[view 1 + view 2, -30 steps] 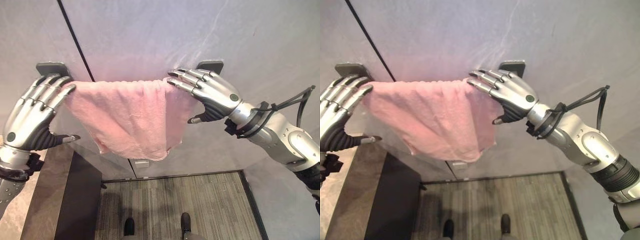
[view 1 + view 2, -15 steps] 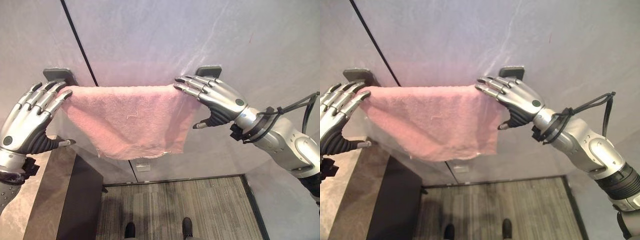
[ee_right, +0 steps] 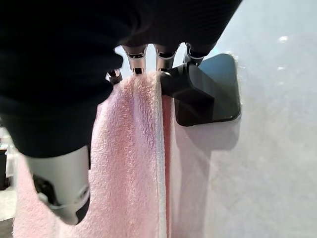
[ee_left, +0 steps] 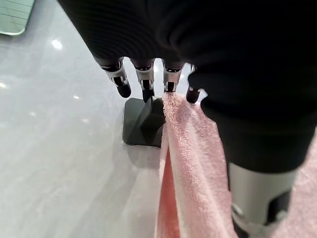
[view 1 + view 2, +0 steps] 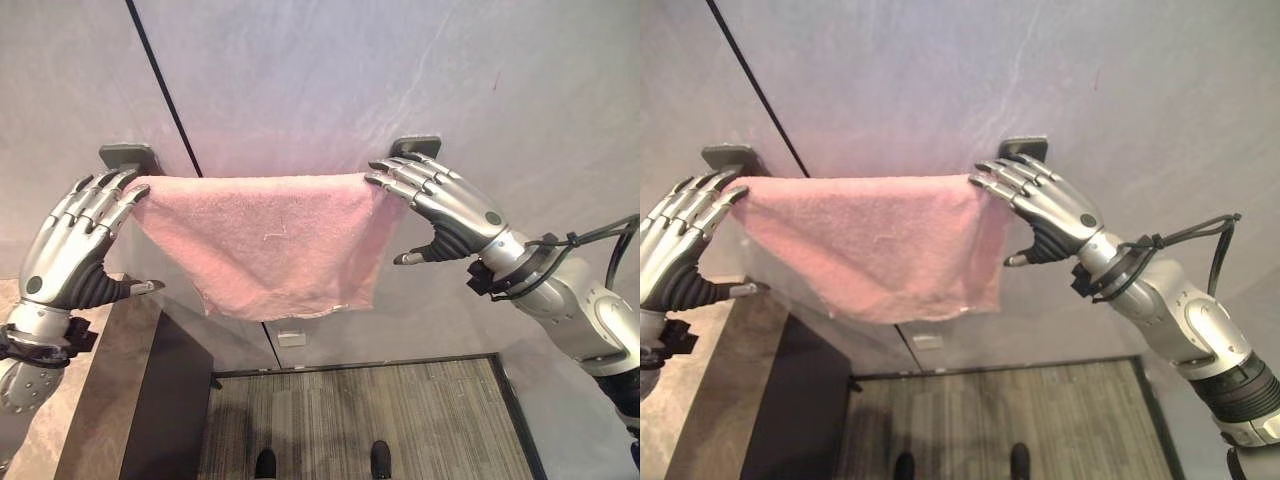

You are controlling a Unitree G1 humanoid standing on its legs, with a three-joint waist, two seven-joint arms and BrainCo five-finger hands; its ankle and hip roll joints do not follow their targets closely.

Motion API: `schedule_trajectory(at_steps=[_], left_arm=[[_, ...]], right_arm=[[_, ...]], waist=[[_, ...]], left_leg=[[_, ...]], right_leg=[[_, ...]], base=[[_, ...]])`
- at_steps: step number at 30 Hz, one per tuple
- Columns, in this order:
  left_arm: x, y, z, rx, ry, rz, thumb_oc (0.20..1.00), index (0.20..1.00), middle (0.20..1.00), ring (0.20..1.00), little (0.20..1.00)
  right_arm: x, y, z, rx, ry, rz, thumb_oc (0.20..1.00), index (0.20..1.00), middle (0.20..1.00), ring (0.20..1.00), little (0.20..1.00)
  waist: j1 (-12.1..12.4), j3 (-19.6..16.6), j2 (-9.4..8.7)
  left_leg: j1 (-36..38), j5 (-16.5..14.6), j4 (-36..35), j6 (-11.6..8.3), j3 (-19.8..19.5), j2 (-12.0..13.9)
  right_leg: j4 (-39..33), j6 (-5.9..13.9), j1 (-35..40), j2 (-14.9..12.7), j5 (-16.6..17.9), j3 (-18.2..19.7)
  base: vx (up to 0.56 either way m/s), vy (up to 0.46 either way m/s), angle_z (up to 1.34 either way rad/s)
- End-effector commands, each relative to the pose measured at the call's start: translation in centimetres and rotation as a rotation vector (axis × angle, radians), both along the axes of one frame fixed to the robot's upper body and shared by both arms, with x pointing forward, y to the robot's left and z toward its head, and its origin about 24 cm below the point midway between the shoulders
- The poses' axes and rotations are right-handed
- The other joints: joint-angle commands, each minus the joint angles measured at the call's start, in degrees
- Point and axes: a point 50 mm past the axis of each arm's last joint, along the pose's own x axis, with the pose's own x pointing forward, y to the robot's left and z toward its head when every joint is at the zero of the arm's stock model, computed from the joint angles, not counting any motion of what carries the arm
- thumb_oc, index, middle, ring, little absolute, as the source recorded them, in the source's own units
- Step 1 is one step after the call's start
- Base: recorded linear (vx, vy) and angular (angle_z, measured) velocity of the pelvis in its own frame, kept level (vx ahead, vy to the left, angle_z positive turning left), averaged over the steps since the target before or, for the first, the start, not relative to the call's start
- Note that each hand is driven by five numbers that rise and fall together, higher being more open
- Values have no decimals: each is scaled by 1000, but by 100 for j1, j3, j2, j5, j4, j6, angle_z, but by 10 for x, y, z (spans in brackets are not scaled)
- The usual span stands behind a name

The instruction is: Put brush and paste in cup on sink, flatten towel.

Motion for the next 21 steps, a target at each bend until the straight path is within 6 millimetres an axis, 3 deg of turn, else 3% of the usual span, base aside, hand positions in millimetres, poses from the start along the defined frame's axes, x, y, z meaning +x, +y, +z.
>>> schedule_trajectory(at_steps=[1,16,21], left_arm=[[-3,44,-49,-30,292,246,1000,1000,1000,1000,1000],[3,36,-61,-185,256,228,1000,1000,1000,1000,1000],[4,26,-68,-359,193,194,1000,1000,1000,1000,1000]], right_arm=[[19,-43,-28,7,136,-259,1000,1000,1000,1000,1000],[16,-35,-38,80,158,-228,1000,1000,1000,1000,1000],[13,-27,-43,270,170,-177,1000,1000,1000,1000,1000]], waist=[[62,240,-323],[20,114,-228],[17,67,-198]], left_leg=[[185,-268,10,314,43,-219],[380,-300,10,293,42,-165],[436,-304,10,301,14,-146]], right_leg=[[39,250,191,-406,-174,-88],[39,185,393,-352,-293,-93],[39,148,482,-341,-347,-116]], base=[[0,0,0],[1,-2,0],[0,0,0]])
